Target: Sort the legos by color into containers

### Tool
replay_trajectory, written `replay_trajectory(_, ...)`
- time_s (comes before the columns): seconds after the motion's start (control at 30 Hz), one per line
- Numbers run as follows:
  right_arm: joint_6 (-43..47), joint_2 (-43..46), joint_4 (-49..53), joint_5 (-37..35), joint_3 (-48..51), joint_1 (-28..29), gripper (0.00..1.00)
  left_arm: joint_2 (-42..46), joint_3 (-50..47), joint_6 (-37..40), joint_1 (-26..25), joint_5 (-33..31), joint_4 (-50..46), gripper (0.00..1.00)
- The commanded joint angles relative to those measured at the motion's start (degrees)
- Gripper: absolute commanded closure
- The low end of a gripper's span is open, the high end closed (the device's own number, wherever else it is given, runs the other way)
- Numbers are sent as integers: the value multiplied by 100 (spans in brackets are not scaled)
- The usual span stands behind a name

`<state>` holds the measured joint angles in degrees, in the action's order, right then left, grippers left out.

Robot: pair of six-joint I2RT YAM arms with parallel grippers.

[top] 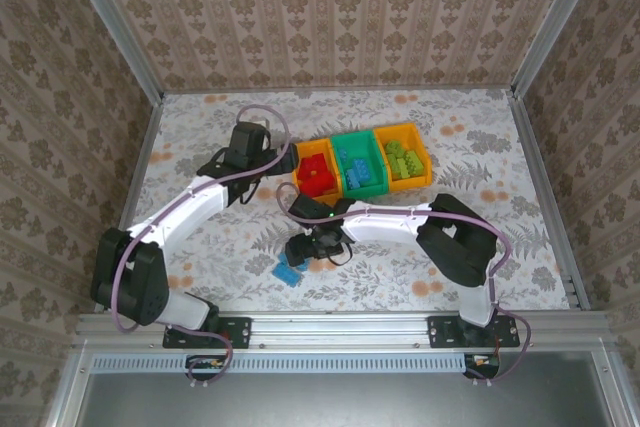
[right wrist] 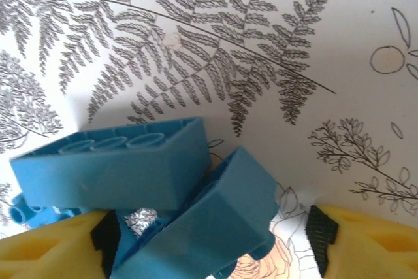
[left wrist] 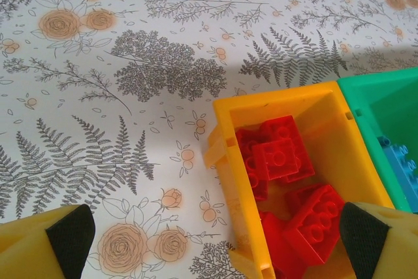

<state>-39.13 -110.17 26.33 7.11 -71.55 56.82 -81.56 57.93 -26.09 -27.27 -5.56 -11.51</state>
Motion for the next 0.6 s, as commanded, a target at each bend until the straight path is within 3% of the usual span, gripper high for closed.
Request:
replay_trajectory(0.0,-23,-154,599,-181,0,-80,28,167,-59,86,36,-116,-240,0)
replay_trajectory(0.37,183,320,732,-373,341,-502,71,454,-315,180,37,-405,-470,0)
replay_trajectory(0.57,353,806,542,-176,498,-767,83,662,-459,242,38,-669,-755,0)
